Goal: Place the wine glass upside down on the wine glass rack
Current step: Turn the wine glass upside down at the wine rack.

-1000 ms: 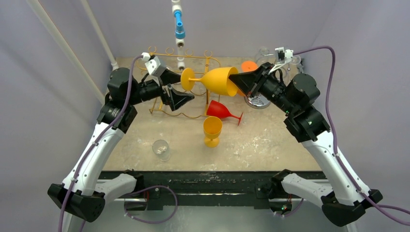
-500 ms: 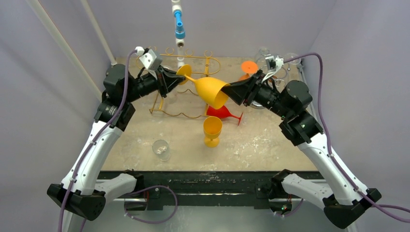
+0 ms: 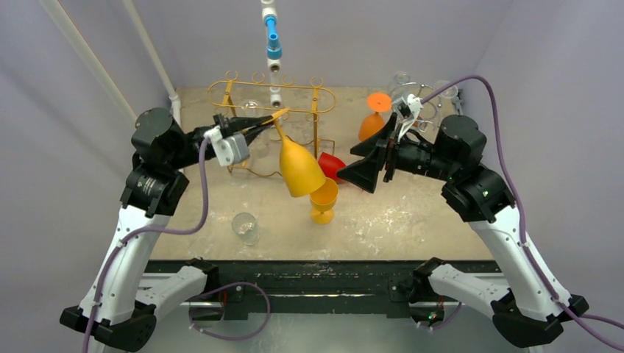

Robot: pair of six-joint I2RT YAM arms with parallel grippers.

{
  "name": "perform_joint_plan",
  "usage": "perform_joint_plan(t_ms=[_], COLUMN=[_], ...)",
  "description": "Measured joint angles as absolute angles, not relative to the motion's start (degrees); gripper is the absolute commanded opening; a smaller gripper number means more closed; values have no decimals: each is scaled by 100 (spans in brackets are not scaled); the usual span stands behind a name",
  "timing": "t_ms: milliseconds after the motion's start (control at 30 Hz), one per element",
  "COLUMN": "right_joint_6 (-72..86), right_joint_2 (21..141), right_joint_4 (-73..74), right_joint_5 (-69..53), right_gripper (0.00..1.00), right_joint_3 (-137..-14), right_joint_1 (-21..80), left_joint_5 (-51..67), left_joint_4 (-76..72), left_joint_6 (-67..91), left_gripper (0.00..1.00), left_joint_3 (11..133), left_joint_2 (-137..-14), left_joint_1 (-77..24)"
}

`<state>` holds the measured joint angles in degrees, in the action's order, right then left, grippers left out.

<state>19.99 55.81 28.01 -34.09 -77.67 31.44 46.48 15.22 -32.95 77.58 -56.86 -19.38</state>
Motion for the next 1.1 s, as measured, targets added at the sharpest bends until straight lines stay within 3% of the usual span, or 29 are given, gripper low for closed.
perform_joint_plan(t_ms=[267,633,867,967,1067,1100], right_joint_6=[1599,2032,2167,2180,2174,2178], right_joint_2=[5808,7131,7262,7266,7251,7234], right_joint_4=[2810,1361,585,454,377,384], right_joint_5=[-3966,-3946,-3938,-3872,-3789,-3750], right_gripper=[99,99,99,87,62,56], right_joint_3=[-8110,-7826,-7467,-7330,-7192,-7168], right_joint_1=[3144,4154,4508,4591,4626,4633], left_joint_5=[5225,5384,5435,5478,5509,5513], left_joint_4=[1680,1258,1253,1297,1330,1341], left_joint_6=[-4974,-5317,-5516,-5610,-5664,-5666], left_gripper=[0,0,0,0,0,13], left_joint_3=[7428,7321,7297,7273,7264,7258], left_joint_2=[-5347,-5323,-5223,-5188,-5190,-5196], left_joint_1=[-1970,-1970,-1970,-1970,-1973,-1970])
